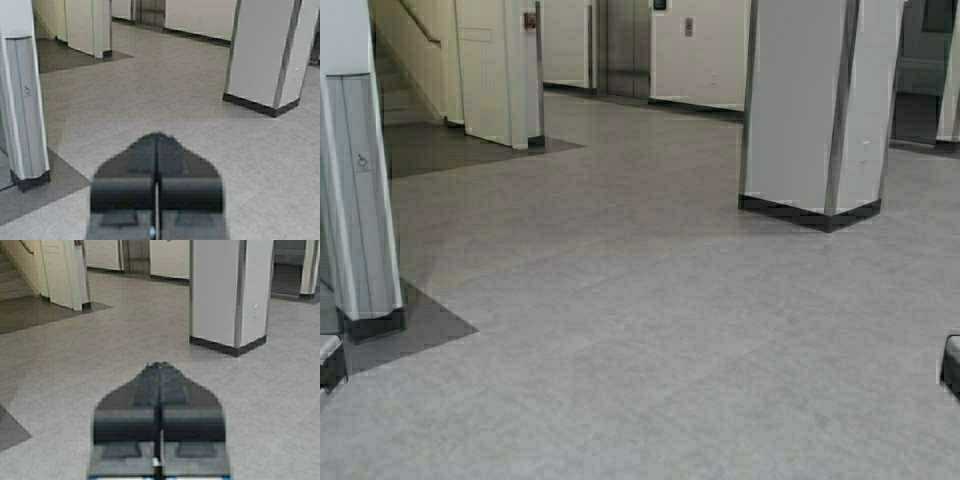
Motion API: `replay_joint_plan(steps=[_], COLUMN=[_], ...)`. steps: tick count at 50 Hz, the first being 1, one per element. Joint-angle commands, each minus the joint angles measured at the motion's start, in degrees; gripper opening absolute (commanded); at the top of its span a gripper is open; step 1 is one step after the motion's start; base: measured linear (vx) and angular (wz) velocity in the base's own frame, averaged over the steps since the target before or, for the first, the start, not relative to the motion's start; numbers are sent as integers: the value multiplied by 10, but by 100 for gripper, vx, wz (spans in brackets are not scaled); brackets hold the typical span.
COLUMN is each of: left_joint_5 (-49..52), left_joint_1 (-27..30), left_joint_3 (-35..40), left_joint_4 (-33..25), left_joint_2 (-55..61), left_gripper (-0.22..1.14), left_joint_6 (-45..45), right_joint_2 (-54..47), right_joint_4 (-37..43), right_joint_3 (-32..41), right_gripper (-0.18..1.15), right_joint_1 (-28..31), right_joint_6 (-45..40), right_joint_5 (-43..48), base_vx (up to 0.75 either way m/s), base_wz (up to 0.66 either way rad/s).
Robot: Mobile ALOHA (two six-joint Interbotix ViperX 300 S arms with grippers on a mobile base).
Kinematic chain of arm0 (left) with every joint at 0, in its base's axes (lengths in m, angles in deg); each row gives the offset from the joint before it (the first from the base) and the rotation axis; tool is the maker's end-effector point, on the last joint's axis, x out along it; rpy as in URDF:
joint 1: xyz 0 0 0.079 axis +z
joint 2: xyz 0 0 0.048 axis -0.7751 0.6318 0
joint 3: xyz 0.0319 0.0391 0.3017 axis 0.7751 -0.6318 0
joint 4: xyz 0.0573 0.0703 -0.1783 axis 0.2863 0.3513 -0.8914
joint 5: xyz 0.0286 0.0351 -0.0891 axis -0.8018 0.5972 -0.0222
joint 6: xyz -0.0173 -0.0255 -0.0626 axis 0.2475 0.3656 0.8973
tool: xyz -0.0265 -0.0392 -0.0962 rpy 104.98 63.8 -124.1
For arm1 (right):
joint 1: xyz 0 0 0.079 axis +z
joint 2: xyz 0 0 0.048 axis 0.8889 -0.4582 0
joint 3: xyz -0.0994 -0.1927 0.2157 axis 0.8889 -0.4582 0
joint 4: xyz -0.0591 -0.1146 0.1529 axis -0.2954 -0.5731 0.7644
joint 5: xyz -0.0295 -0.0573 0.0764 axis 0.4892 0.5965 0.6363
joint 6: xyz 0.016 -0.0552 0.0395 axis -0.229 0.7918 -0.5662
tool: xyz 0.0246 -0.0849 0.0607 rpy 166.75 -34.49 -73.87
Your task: Navigate to elevator, push the call button, then enter the elevator
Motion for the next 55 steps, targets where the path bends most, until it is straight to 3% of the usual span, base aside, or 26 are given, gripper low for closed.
replay_joint_plan(steps=[1, 55], left_joint_5=[-5, -12], left_joint_1=[0, 0], left_joint_3=[2, 10], left_joint_4=[-1, -2], left_joint_2=[9, 51], left_gripper=[2, 2], left_joint_6=[0, 4], right_joint_2=[-4, -25], right_joint_4=[0, -1], right_joint_3=[6, 15], right_gripper=[5, 5], right_joint_1=[0, 1], right_joint_6=[0, 1], right_joint_5=[5, 6], base_vx=[78, 81], base_wz=[1, -1])
